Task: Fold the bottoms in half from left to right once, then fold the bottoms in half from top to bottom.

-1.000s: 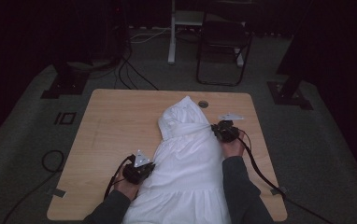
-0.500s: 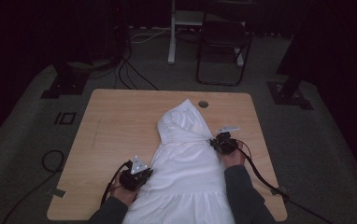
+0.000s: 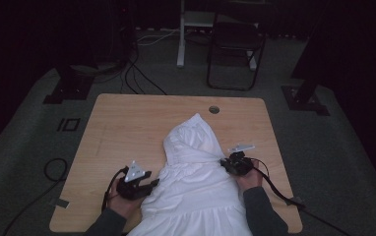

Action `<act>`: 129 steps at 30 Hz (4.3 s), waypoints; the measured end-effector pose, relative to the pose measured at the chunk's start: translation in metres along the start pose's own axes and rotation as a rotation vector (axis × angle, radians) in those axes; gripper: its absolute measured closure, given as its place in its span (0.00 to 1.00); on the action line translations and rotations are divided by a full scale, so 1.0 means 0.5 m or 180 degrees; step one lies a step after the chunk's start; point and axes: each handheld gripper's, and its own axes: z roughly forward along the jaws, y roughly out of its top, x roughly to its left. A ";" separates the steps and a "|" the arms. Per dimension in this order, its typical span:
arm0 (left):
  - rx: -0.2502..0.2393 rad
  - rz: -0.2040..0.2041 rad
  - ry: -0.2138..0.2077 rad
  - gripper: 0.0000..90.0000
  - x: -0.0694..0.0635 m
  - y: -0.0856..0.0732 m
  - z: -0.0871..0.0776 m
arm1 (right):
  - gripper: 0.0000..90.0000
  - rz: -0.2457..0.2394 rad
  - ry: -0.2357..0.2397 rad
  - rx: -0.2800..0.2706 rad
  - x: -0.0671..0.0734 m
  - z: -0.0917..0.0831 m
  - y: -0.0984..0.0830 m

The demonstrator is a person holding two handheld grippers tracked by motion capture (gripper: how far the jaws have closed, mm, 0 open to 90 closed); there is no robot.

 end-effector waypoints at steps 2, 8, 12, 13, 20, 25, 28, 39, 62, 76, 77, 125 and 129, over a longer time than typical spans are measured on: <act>0.0029 0.0060 -0.0013 0.53 0.005 0.032 0.028 | 0.86 0.0002 -0.0003 -0.0010 0.000 0.001 0.001; 0.0361 0.0077 0.0068 0.48 0.009 0.054 0.130 | 0.86 0.0023 0.0020 -0.0037 -0.002 0.001 -0.002; 0.0440 0.0150 0.0084 0.50 0.006 0.051 0.158 | 0.83 0.0033 0.0043 -0.0027 -0.003 0.001 -0.001; 0.0440 0.0150 0.0084 0.58 0.006 0.051 0.158 | 0.83 0.0033 0.0043 -0.0027 -0.003 0.001 -0.001; 0.0084 0.0279 0.0104 0.95 0.024 0.132 0.117 | 0.55 -0.0056 0.0027 -0.0104 0.001 -0.013 0.029; -0.0052 0.0313 0.0196 0.95 0.032 0.185 0.100 | 0.43 -0.0381 0.0097 -0.0368 0.030 -0.037 0.090; -0.0073 0.0367 0.0248 0.95 0.026 0.209 0.104 | 0.40 -0.0656 0.0167 -0.0500 0.071 -0.033 0.143; -0.0097 0.0515 0.0295 0.91 0.004 0.230 0.116 | 0.84 -0.1066 0.0356 -0.0607 0.116 0.008 0.262; 0.0580 0.0004 0.0303 0.70 0.026 0.072 0.179 | 0.60 0.0557 -0.0416 -0.0739 -0.107 0.029 0.257; 0.0331 -0.0220 0.0512 0.79 0.073 0.099 0.154 | 0.55 -0.0096 -0.0079 -0.0104 -0.030 0.047 0.096; 0.0253 -0.0245 0.0390 0.74 0.074 0.105 0.156 | 0.54 -0.0111 -0.0102 -0.0078 -0.029 0.052 0.091; 0.0333 -0.0041 0.0124 0.78 0.028 0.001 0.125 | 0.60 0.0164 0.0225 -0.0317 0.055 -0.034 -0.001; 0.0347 -0.0001 0.0148 0.77 0.026 0.003 0.126 | 0.52 0.0180 0.0202 -0.0570 0.033 -0.053 0.061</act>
